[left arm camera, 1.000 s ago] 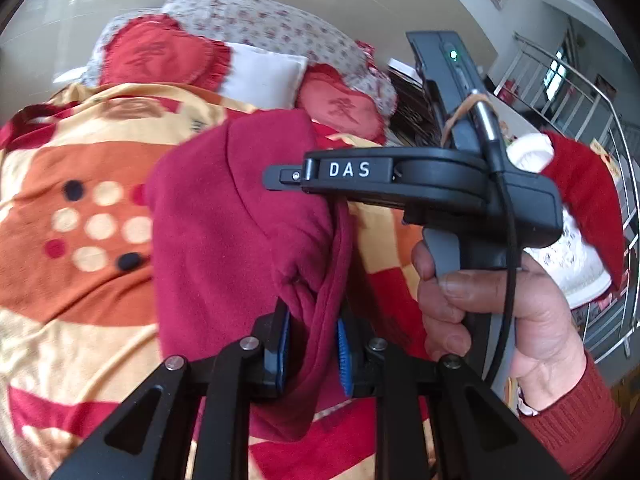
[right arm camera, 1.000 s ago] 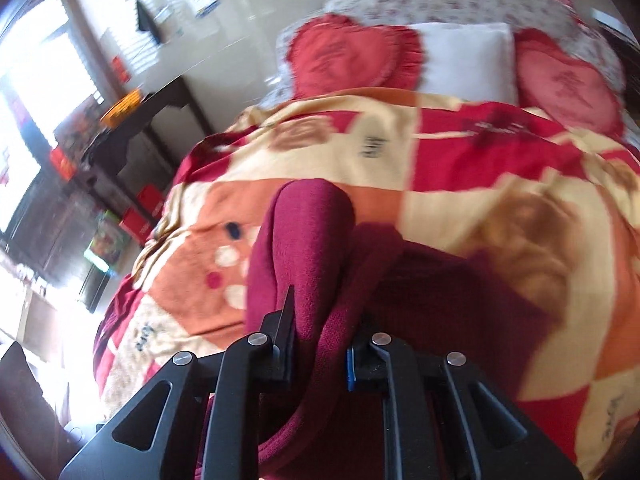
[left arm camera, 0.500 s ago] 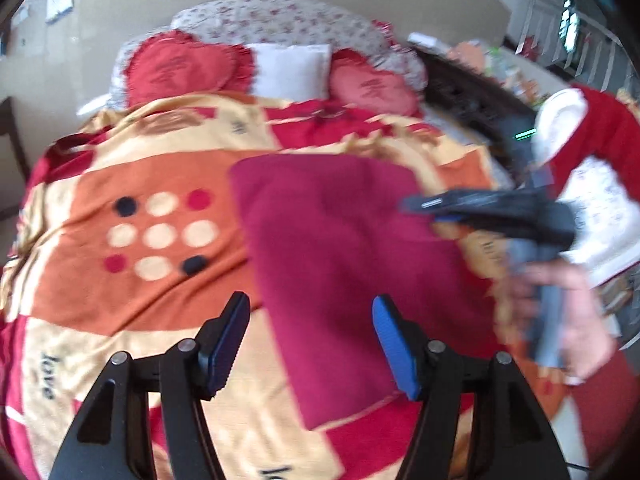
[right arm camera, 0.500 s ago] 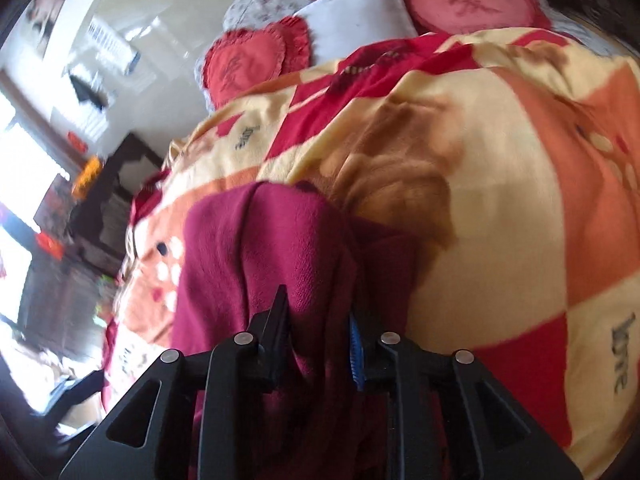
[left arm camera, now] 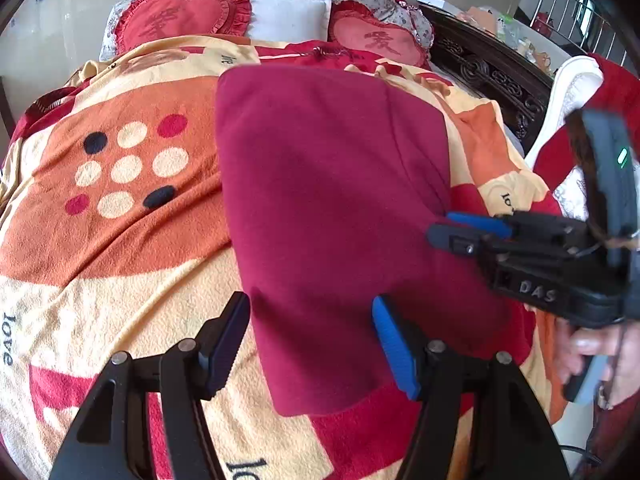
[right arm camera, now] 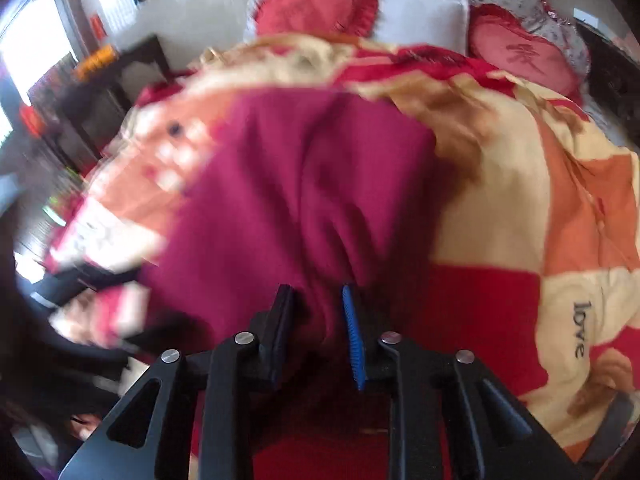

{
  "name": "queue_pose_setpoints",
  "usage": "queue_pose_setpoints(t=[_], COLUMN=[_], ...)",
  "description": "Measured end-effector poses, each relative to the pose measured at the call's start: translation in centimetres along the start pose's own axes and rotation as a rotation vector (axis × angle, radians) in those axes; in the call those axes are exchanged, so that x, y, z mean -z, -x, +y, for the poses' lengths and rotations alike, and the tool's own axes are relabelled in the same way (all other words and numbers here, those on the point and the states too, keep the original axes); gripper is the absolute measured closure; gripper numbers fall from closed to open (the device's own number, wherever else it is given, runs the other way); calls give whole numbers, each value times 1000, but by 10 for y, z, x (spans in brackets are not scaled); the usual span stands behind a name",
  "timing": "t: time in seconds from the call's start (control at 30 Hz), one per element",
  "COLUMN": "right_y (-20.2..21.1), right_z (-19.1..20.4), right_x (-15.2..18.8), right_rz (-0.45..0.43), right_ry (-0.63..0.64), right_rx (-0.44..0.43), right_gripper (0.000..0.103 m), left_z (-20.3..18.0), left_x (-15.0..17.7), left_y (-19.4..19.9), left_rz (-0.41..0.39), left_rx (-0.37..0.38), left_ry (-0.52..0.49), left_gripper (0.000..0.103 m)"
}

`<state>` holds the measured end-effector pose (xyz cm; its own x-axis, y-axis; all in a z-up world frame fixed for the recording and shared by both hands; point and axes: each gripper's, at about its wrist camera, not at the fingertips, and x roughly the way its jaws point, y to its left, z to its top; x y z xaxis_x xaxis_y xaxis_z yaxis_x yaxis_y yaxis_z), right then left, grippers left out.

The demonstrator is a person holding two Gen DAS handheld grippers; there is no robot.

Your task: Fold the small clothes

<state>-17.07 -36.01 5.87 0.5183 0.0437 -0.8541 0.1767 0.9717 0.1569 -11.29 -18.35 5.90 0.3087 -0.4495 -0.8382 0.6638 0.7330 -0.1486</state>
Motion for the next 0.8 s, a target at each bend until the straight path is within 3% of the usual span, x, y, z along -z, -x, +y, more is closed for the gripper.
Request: queue_pose_setpoints(t=[0.07, 0.2, 0.3, 0.4, 0.47, 0.57, 0.7, 0.8], right_y=[0, 22, 23, 5, -3, 8, -19, -22], right_z=[-12, -34, -46, -53, -49, -44, -49, -56], right_x=[9, -6, -29, -56, -69, -83, -81, -74], right_rz=[-17, -93, -159, -166, -149, -224, -170, -189], right_ry=[-41, -185, -248, -277, -251, -195, -167, -181], right_rx=[-21, -115, -38, -35, -1, 55, 166, 159], right_gripper=[88, 88, 86, 86, 103, 103, 103, 103], left_z=[-3, -5, -3, -2, -4, -9, -21, -21], left_x=[1, 2, 4, 4, 2, 0, 0, 1], left_y=[2, -1, -5, -7, -7, -10, -17, -20], left_rz=[-20, -22, -15, -13, -11, -20, -24, -17], left_rx=[-24, -32, -14, -13, -13, -12, -37, -49], left_ry=[-32, -39, -9, 3, 2, -10, -52, -49], left_gripper=[36, 35, 35, 35, 35, 30, 24, 24])
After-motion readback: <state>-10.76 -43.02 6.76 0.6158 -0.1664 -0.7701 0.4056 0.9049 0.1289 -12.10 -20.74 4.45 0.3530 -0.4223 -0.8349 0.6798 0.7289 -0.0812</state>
